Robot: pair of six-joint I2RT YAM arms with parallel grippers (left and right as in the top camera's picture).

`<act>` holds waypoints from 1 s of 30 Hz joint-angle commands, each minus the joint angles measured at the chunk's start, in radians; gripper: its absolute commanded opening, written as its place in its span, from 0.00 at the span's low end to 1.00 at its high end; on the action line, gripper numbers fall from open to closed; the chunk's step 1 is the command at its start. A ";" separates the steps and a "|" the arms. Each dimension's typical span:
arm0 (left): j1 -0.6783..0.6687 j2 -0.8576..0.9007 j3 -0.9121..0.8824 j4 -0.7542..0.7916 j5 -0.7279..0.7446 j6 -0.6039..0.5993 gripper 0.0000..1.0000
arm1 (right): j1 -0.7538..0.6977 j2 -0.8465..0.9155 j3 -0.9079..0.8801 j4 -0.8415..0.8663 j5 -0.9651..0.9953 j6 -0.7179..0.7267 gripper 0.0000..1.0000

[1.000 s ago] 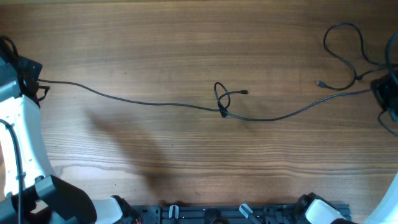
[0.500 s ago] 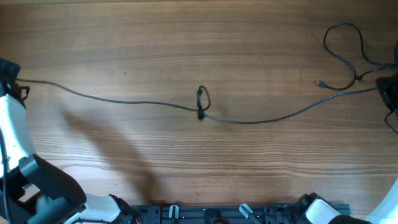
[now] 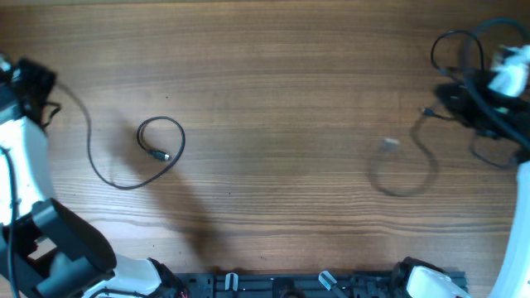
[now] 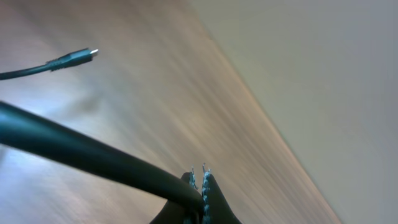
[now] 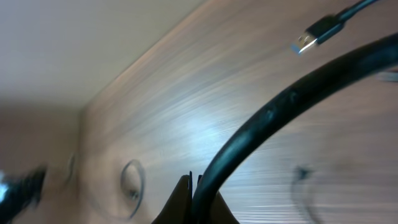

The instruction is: Untangle cables

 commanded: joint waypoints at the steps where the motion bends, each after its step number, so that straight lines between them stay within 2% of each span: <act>1: -0.087 -0.136 0.010 0.002 0.124 0.005 0.04 | 0.222 -0.037 0.079 0.092 -0.039 0.112 0.04; 5: -0.122 -0.351 0.010 -0.002 0.206 0.005 0.04 | 0.434 -0.018 0.080 0.302 0.026 0.261 0.04; 9: -0.122 -0.604 0.010 -0.077 0.259 0.005 0.04 | 0.575 0.073 0.080 0.409 0.085 0.314 0.04; 13: -0.123 -0.763 0.010 -0.183 0.264 0.004 0.04 | 0.662 0.201 0.080 0.463 0.085 0.338 0.04; 16: -0.166 -0.800 0.010 -0.304 0.268 0.001 0.04 | 0.688 0.256 0.080 0.484 0.096 0.338 0.04; 19: -0.299 -0.727 0.010 -0.394 0.267 0.005 0.04 | 0.686 0.219 0.080 0.461 0.198 0.336 0.04; 23: -0.546 -0.534 0.010 -0.373 0.267 0.029 0.04 | 0.669 0.087 0.108 0.286 0.411 0.310 0.04; 26: -0.693 -0.399 0.010 -0.323 0.267 0.031 0.04 | 0.598 0.006 0.185 0.129 0.474 0.280 0.04; 27: -0.769 -0.318 0.010 -0.284 0.267 0.031 0.04 | 0.541 -0.019 0.260 0.023 0.527 0.256 0.04; 30: -0.841 -0.219 0.010 -0.248 0.267 0.029 0.04 | 0.434 -0.028 0.382 -0.126 0.556 0.195 0.04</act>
